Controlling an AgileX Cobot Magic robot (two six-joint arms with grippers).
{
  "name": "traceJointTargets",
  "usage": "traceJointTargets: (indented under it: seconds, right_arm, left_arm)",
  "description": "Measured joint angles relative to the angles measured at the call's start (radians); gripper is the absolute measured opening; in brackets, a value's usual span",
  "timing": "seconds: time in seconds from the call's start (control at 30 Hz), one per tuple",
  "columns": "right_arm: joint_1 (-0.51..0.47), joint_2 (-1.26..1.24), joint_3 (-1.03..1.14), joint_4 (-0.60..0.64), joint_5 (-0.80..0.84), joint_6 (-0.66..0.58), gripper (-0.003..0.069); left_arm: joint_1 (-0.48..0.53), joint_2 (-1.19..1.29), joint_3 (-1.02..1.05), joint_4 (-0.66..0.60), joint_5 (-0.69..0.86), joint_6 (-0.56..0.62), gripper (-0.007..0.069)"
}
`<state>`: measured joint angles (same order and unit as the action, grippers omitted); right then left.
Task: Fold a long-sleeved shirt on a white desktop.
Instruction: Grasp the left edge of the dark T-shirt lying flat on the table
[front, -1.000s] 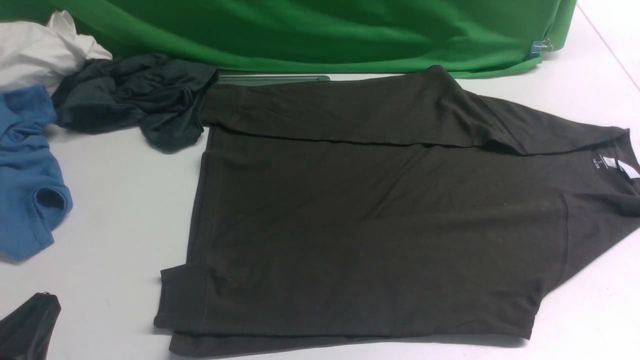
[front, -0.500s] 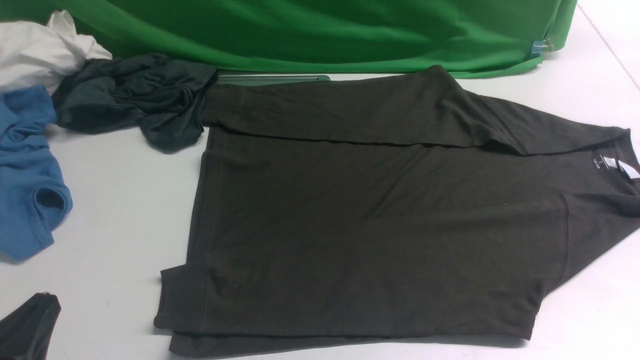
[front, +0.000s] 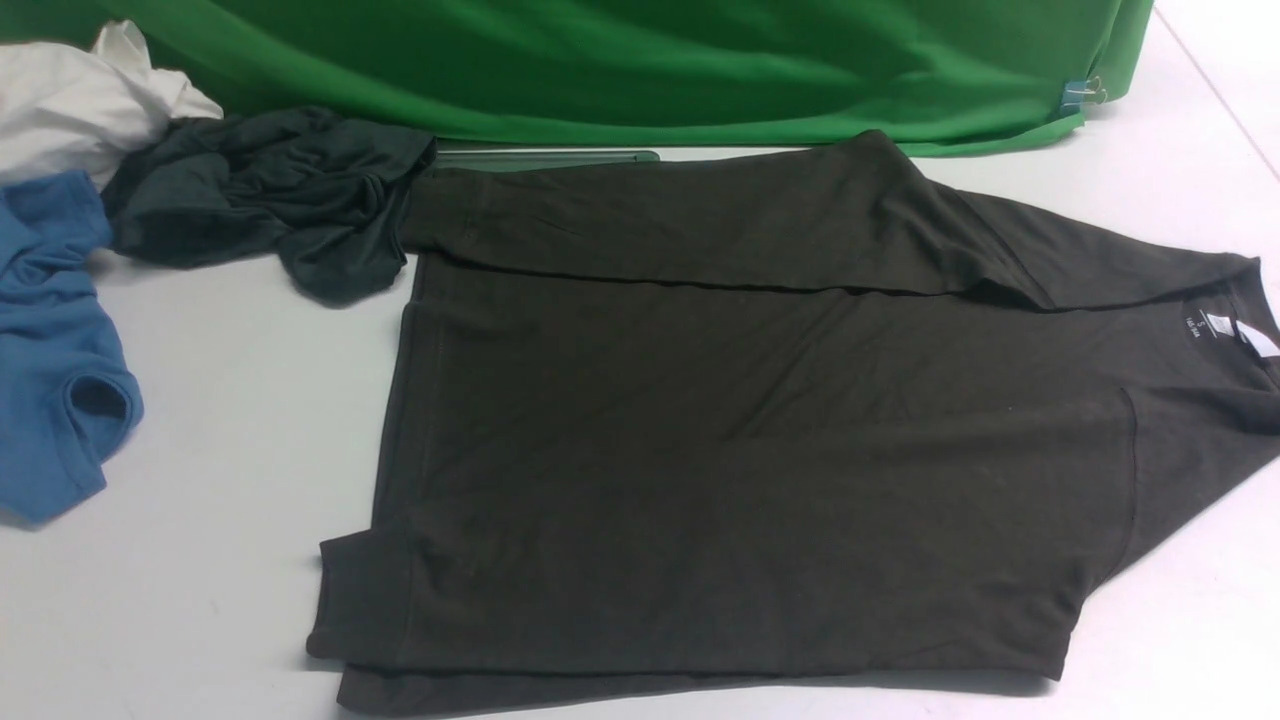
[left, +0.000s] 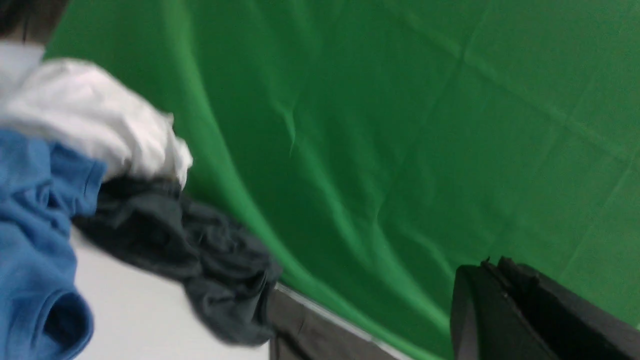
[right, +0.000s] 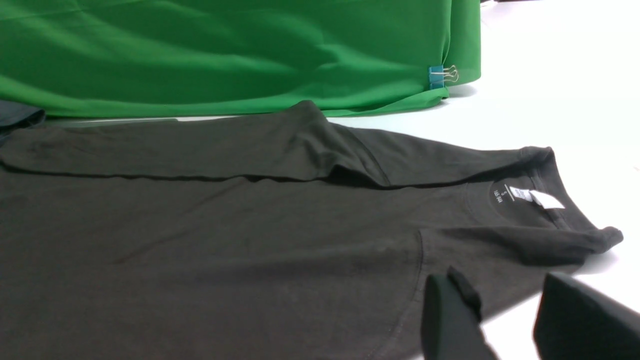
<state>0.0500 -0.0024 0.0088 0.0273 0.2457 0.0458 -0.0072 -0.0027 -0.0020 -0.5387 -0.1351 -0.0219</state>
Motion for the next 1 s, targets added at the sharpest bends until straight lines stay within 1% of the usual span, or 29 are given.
traceJointTargets:
  seconds: [0.1, 0.17, 0.2, 0.27, 0.3, 0.33, 0.37, 0.47, 0.57, 0.73, 0.83, 0.93, 1.0]
  right_arm:
    - [0.0, 0.0, 0.0, 0.0, 0.0, 0.0, 0.024]
    - [0.0, 0.0, 0.0, 0.0, 0.0, 0.0, 0.024]
    - [0.0, 0.0, 0.0, 0.0, 0.0, 0.0, 0.024]
    - [0.0, 0.0, 0.0, 0.0, 0.0, 0.0, 0.024]
    - [0.0, 0.0, 0.0, 0.0, 0.0, 0.0, 0.024]
    - [0.0, 0.0, 0.0, 0.0, 0.0, 0.0, 0.024]
    - [0.0, 0.0, 0.0, 0.0, 0.0, 0.0, 0.024]
    - [0.0, 0.0, 0.0, 0.0, 0.0, 0.0, 0.024]
    - [0.0, 0.0, 0.0, 0.0, 0.0, 0.0, 0.024]
    - [0.0, 0.0, 0.0, 0.0, 0.0, 0.0, 0.024]
    - [0.0, 0.0, 0.0, 0.0, 0.0, 0.0, 0.024]
    - [0.0, 0.0, 0.0, 0.0, 0.0, 0.0, 0.024]
    - [0.0, 0.0, 0.0, 0.0, 0.0, 0.0, 0.024]
  left_arm:
    - [-0.019, 0.003, -0.082, 0.036, 0.142, -0.022, 0.002]
    - [-0.052, 0.043, -0.206, 0.052, 0.297, 0.022, 0.002]
    - [-0.055, 0.048, -0.206, 0.053, 0.297, 0.022, 0.002]
    - [-0.106, 0.153, -0.361, 0.057, 0.476, 0.121, 0.002]
    - [-0.121, 0.205, -0.403, 0.058, 0.545, 0.159, 0.002]
    - [-0.124, 0.205, -0.414, 0.059, 0.559, 0.167, 0.002]
    - [-0.15, 0.307, -0.499, 0.06, 0.678, 0.239, 0.002]
    - [-0.178, 0.466, -0.601, 0.063, 0.825, 0.346, 0.002]
    - [-0.182, 0.609, -0.65, 0.066, 0.87, 0.435, 0.002]
    - [-0.182, 0.802, -0.661, 0.07, 0.842, 0.482, 0.002]
    - [-0.182, 0.906, -0.661, 0.069, 0.82, 0.551, 0.002]
    - [-0.182, 0.997, -0.661, 0.031, 0.815, 0.6, 0.002]
    - [-0.182, 1.021, -0.661, 0.015, 0.815, 0.607, 0.002]
